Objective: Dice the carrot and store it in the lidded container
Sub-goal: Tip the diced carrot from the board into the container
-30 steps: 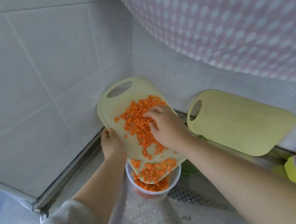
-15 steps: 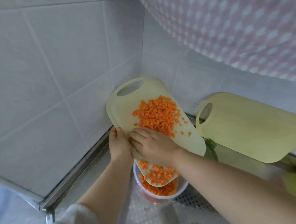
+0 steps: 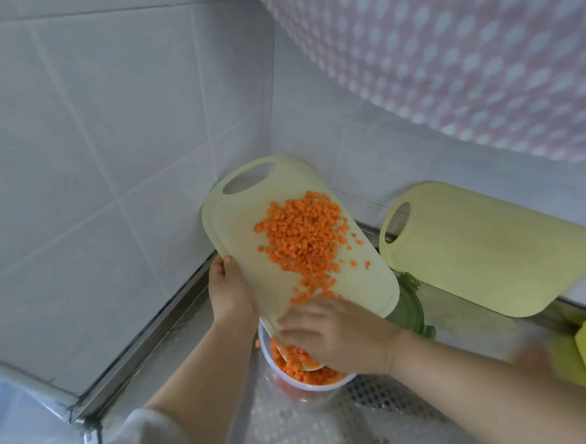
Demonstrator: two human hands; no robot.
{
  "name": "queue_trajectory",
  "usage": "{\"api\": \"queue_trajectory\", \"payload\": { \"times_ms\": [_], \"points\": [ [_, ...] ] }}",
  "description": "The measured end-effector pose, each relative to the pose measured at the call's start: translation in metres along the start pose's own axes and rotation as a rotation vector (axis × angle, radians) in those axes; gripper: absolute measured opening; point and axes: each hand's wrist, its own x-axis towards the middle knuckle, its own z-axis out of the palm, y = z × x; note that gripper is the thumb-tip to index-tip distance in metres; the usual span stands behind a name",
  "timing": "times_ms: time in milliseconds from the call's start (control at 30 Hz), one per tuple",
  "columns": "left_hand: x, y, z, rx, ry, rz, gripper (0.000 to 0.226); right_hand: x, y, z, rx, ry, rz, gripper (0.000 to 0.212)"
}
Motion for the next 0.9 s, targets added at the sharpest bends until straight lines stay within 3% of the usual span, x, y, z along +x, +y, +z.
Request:
{"api": "queue_trajectory", "payload": {
  "times_ms": [133, 233, 300, 567, 900],
  "points": [
    [-0.004, 0.001, -0.001, -0.036, -0.021, -0.004, 0.023, 0.039, 0.048, -0.023, 0.049, 0.162, 0.398, 0.032],
    [-0.006, 0.001, -0.002, -0.045, -0.028, -0.009, 0.023, 0.054, 0.076, -0.032, 0.086, 0.092, 0.774, 0.044],
    [-0.005, 0.0, -0.002, -0.049, -0.02, -0.006, 0.023, 0.053, 0.077, -0.029, 0.221, 0.057, 0.906, 0.048],
    [-0.006, 0.001, -0.001, -0.066, -0.018, -0.025, 0.022, 0.023, 0.015, 0.0, 0.413, 0.121, 1.011, 0.049],
    [-0.001, -0.003, 0.0, -0.004, -0.005, -0.022, 0.025, -0.001, -0.062, 0.016, 0.549, 0.138, 1.002, 0.051]
  ]
}}
